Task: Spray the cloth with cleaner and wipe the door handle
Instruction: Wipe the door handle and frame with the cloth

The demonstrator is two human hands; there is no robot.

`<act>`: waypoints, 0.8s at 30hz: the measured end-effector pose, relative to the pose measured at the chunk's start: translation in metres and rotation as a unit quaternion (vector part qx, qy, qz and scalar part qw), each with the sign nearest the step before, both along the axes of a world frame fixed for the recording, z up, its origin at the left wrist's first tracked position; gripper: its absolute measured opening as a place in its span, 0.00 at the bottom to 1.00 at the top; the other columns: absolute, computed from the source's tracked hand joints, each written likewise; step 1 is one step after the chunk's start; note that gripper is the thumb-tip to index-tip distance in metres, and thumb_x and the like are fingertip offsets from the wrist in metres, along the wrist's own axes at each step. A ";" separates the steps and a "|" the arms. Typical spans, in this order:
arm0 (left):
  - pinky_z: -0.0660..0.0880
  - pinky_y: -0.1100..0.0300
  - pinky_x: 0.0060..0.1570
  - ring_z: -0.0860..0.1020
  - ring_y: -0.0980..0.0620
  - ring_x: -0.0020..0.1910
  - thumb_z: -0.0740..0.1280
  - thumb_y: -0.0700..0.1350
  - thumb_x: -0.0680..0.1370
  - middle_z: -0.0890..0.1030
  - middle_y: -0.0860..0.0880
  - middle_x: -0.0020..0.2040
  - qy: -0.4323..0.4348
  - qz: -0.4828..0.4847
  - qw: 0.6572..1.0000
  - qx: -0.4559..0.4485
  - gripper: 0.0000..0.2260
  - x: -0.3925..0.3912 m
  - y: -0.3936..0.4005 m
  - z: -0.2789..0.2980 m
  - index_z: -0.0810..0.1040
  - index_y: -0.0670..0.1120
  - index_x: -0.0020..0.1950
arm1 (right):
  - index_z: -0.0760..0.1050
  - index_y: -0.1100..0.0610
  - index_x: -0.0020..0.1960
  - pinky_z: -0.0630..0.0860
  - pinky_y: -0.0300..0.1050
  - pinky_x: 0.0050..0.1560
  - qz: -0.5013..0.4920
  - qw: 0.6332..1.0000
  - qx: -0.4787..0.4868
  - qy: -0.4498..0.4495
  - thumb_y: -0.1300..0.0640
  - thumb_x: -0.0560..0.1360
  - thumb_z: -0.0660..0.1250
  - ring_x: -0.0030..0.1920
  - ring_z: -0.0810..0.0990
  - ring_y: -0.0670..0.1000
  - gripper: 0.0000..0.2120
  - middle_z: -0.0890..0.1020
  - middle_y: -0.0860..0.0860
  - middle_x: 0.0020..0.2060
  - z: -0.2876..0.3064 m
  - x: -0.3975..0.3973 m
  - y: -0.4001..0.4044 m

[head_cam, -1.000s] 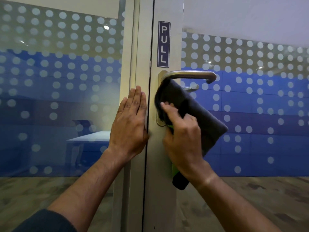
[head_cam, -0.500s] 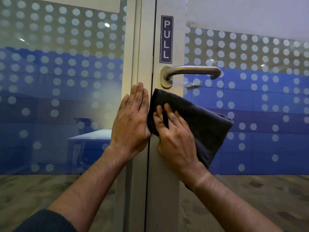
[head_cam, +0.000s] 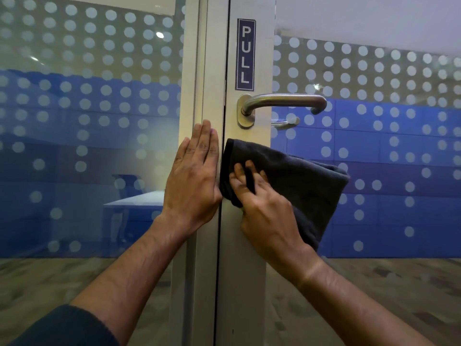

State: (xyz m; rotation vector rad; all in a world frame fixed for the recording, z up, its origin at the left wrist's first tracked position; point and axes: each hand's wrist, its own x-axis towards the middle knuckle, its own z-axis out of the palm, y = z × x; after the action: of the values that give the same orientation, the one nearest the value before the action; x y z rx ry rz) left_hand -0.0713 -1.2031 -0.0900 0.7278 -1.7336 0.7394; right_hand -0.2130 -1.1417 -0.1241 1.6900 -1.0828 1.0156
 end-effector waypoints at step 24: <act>0.46 0.50 0.79 0.43 0.49 0.80 0.51 0.44 0.76 0.45 0.43 0.81 -0.006 0.005 1.000 -0.001 0.32 0.001 -0.003 0.000 0.46 0.42 0.80 | 0.75 0.66 0.64 0.72 0.49 0.61 0.038 0.991 -0.084 -0.097 0.70 0.73 0.60 0.59 0.79 0.62 0.20 0.79 0.65 0.59 0.013 0.001 0.009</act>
State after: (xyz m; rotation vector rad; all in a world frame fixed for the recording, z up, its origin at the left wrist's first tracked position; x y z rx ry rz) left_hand -0.0705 -1.2057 -0.0903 0.7325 -1.7401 0.7539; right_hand -0.2117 -1.1328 -0.1107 1.5299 -1.0292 1.3054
